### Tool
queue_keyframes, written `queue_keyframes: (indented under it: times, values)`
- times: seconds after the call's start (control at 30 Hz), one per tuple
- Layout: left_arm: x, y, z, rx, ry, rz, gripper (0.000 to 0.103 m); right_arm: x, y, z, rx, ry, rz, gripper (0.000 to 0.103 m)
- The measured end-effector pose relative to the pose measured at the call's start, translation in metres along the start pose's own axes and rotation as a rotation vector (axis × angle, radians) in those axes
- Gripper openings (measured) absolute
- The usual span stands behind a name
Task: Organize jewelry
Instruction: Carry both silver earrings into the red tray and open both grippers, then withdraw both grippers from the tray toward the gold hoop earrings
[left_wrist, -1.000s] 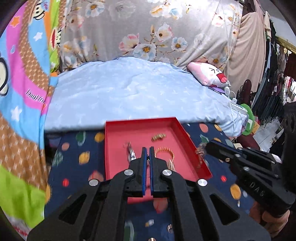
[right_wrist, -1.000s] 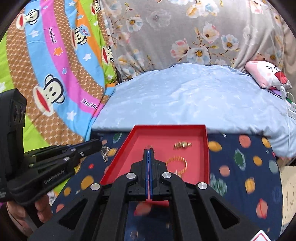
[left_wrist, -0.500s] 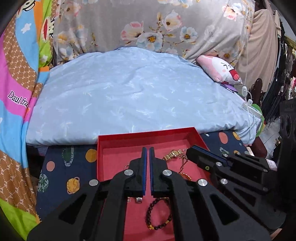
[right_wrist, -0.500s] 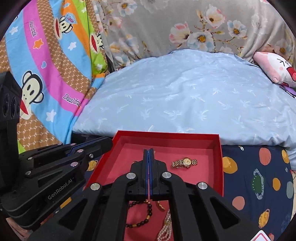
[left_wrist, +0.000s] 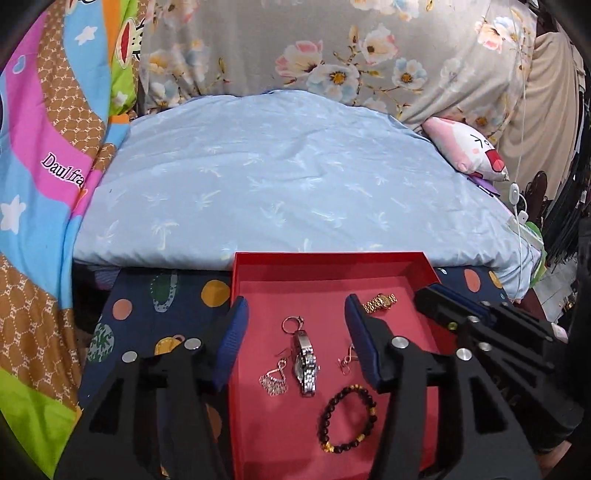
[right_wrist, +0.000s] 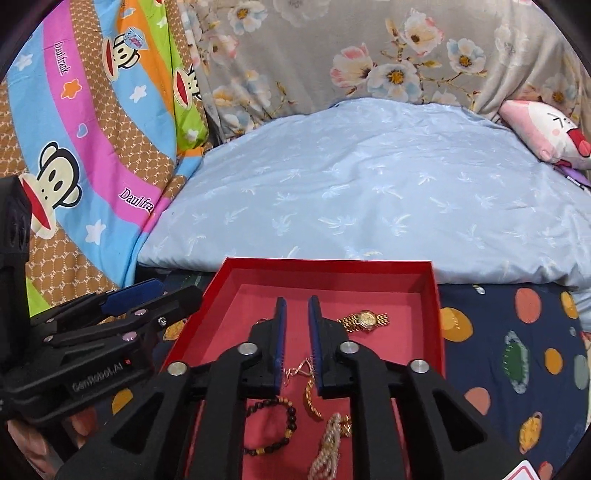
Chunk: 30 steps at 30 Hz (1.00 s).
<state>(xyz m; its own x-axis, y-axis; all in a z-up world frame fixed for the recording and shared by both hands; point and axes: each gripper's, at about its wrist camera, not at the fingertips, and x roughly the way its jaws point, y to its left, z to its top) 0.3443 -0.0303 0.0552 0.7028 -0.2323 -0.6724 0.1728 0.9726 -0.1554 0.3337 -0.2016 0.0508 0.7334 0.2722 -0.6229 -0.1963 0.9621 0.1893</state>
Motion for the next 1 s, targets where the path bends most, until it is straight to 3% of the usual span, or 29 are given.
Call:
queue_keyframes:
  times: [0.07, 0.2, 0.4, 0.63, 0.8, 1.0]
  values:
    - [-0.015, 0.001, -0.007, 0.016, -0.011, 0.015, 0.054, -0.024, 0.004, -0.009, -0.026, -0.029, -0.025, 0.023]
    - [-0.049, 0.003, -0.033, 0.041, -0.019, 0.035, 0.061, -0.068, 0.010, -0.039, -0.048, -0.036, -0.046, 0.024]
    - [-0.082, 0.014, -0.096, 0.019, 0.046, 0.062, 0.064, -0.106, 0.020, -0.114, -0.030, 0.065, -0.047, 0.027]
    - [-0.092, 0.023, -0.170, -0.027, 0.151, 0.105, 0.065, -0.099, 0.040, -0.184, 0.015, 0.181, 0.004, 0.030]
    - [-0.096, 0.022, -0.201, -0.032, 0.197, 0.132, 0.065, -0.080, 0.052, -0.198, -0.012, 0.210, -0.012, 0.039]
    - [-0.100, 0.019, -0.218, -0.021, 0.216, 0.120, 0.065, -0.065, 0.058, -0.199, -0.029, 0.222, -0.017, 0.040]
